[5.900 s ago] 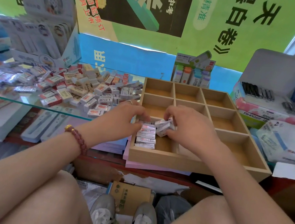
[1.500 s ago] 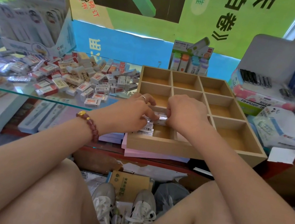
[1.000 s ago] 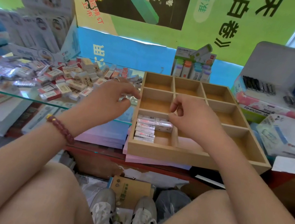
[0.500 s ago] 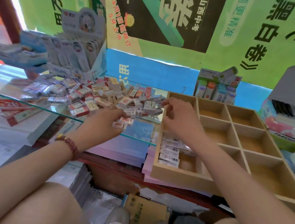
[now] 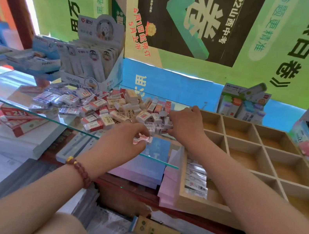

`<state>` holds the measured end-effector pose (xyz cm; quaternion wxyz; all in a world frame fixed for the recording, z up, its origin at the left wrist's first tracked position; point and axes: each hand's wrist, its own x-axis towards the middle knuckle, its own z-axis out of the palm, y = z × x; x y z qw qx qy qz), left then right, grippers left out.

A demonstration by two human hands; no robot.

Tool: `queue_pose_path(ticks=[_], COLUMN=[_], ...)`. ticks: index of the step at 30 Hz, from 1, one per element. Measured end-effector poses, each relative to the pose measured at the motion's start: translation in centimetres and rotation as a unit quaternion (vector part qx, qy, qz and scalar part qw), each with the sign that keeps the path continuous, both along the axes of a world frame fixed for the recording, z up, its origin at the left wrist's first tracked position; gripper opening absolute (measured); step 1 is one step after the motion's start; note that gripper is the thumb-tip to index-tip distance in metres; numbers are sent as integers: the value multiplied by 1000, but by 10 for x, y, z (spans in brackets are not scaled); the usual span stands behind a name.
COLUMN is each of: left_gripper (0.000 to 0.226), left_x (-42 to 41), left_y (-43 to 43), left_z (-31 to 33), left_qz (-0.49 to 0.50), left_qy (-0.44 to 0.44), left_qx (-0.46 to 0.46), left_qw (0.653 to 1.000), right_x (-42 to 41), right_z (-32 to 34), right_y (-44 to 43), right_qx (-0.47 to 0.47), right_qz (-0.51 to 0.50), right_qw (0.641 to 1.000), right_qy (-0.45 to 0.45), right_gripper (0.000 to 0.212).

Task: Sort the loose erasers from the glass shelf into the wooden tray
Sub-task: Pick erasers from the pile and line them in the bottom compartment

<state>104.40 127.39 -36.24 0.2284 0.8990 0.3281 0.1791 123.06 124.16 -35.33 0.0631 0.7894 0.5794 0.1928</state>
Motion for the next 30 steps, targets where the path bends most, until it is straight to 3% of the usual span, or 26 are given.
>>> queue_pose_path(ticks=[3, 5, 7, 11, 14, 16, 19, 22, 25, 30], left_gripper=[18, 18, 18, 32, 39, 24, 19, 15, 14, 9], left_x=[1, 2, 4, 11, 20, 26, 34, 42, 48, 53], left_y=[-2, -4, -6, -21, -38, -51, -68, -81, -89, -97], left_z=[2, 2, 3, 13, 26, 33, 39, 43, 44, 44], left_qz=[-2, -4, -6, -16, -51, -75, -102, -87, -54, -78], left_qy=[-18, -30, -49, -156, -236, -263, -267, -275, -291, -242], left_qx=[4, 2, -6, -64, -127, -163, -170, -214, -283, -335], left_qw=[1000, 1000, 999, 986, 962, 948, 943, 933, 912, 907], right_x=[0, 1, 5, -5, -18, -22, -23, -21, -14, -4], right_z=[6, 9, 16, 36, 44, 48, 54, 52, 52, 44], right_y=[-1, -6, -16, -58, -94, -117, -145, -166, -185, -199], right_qx=[23, 39, 70, 99, 83, 81, 100, 119, 146, 211], right_qz=[11, 13, 12, 27, 31, 19, 2, -9, -23, -26], right_qw=[1000, 998, 981, 891, 831, 817, 778, 755, 752, 775], right_qy=[16, 49, 180, 443, 549, 571, 620, 645, 642, 596], right_gripper=[11, 19, 34, 40, 29, 23, 13, 19, 22, 22])
